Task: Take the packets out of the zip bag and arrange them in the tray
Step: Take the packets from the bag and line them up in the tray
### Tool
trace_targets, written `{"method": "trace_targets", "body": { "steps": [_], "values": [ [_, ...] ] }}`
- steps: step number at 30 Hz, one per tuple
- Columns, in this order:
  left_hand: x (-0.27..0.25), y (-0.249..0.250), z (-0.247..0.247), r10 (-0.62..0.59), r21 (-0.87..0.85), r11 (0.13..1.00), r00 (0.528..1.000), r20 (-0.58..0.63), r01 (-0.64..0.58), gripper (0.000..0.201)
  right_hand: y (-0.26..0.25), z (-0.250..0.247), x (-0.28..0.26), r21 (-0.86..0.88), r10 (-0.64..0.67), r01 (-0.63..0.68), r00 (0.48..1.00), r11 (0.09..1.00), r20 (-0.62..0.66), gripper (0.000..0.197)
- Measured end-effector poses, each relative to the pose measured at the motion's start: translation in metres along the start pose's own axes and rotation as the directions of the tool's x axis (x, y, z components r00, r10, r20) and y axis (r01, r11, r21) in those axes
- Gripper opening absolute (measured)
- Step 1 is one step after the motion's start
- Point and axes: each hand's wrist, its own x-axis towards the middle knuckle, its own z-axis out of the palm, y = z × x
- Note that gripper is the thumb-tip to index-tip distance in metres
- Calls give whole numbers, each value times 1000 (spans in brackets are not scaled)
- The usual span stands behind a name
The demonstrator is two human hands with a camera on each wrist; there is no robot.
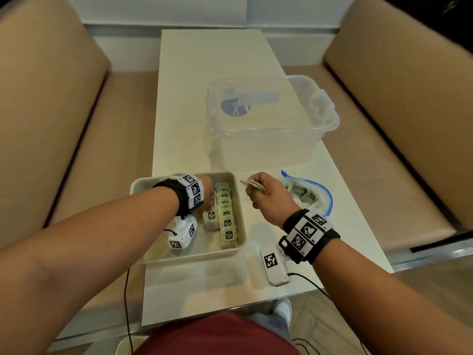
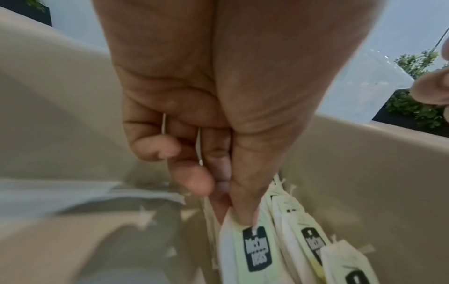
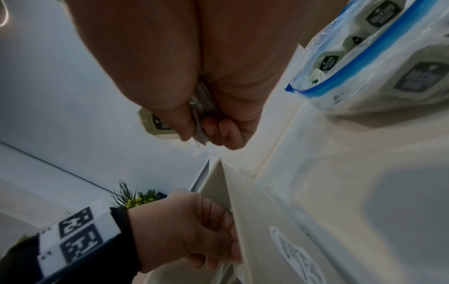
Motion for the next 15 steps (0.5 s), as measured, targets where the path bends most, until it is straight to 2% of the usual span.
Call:
{"method": "trace_targets", "body": {
  "steps": [4, 6, 8, 10, 12, 15],
  "values": [
    [-11, 4, -5, -22, -139, 990, 1000, -21, 19, 19, -3, 0, 5, 38, 8, -9, 999, 999, 32, 3],
    [-22, 3, -15, -26, -237, 972, 994, -103, 1, 19, -5, -1, 7, 78, 23, -28, 997, 997, 68, 11],
    [-37, -2, -27, 11, -341, 936, 976, -218, -87, 22, -7, -1, 9, 94, 29, -40, 993, 995, 116, 21],
    [-57, -4, -39, 80, -466, 857, 949, -305, -222, 33, -8, 2, 12, 86, 31, -44, 989, 995, 147, 23],
    [-75, -2, -47, 102, -524, 796, 921, -376, -302, 39, -12, 3, 16, 67, 25, -37, 984, 997, 176, 21],
    [-87, 3, -51, 43, -535, 776, 874, -484, -334, 21, -18, 7, 20, 33, -8, 1, 978, 999, 209, 18]
  ]
}}
